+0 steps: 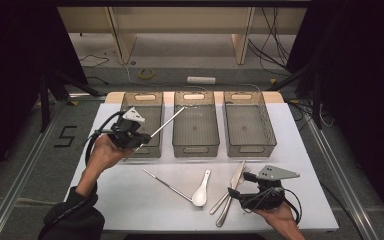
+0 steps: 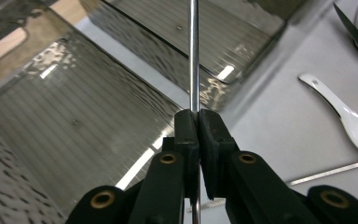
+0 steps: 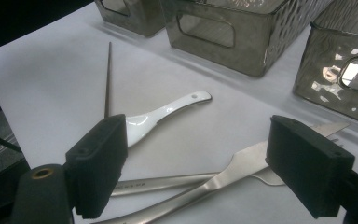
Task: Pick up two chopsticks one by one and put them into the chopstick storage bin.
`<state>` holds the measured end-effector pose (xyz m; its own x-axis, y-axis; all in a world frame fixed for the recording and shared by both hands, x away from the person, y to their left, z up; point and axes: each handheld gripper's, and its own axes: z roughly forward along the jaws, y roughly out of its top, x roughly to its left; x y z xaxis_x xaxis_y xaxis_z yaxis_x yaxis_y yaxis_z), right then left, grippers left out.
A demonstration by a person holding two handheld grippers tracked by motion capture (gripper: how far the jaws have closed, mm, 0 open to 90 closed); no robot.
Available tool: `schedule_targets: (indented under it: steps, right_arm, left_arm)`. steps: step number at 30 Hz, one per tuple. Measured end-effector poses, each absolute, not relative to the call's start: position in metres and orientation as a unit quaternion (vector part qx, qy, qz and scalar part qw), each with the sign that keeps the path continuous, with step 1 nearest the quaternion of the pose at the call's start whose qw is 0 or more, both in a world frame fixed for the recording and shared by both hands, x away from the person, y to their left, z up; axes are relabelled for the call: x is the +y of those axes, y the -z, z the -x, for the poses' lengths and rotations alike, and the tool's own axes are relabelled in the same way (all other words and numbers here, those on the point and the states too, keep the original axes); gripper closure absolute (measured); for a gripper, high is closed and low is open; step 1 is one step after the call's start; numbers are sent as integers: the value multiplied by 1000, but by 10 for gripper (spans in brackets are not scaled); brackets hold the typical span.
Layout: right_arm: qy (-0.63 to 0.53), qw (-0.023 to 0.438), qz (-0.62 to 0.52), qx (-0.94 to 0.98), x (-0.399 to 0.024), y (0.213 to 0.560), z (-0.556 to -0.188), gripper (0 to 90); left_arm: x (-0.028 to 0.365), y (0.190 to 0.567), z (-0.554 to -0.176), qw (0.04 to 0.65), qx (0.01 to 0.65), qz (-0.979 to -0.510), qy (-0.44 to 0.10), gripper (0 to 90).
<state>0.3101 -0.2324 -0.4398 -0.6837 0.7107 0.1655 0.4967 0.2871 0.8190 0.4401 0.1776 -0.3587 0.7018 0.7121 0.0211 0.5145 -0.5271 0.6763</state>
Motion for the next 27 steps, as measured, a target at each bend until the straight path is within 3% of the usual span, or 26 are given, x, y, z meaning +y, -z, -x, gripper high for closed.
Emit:
schedule_targets:
  steps: [27]
  right_arm:
    - [-461, 113, -378, 795, -231, 440, -311, 211]
  left_arm:
    - [221, 366, -504, 326, 459, -801, -204, 858]
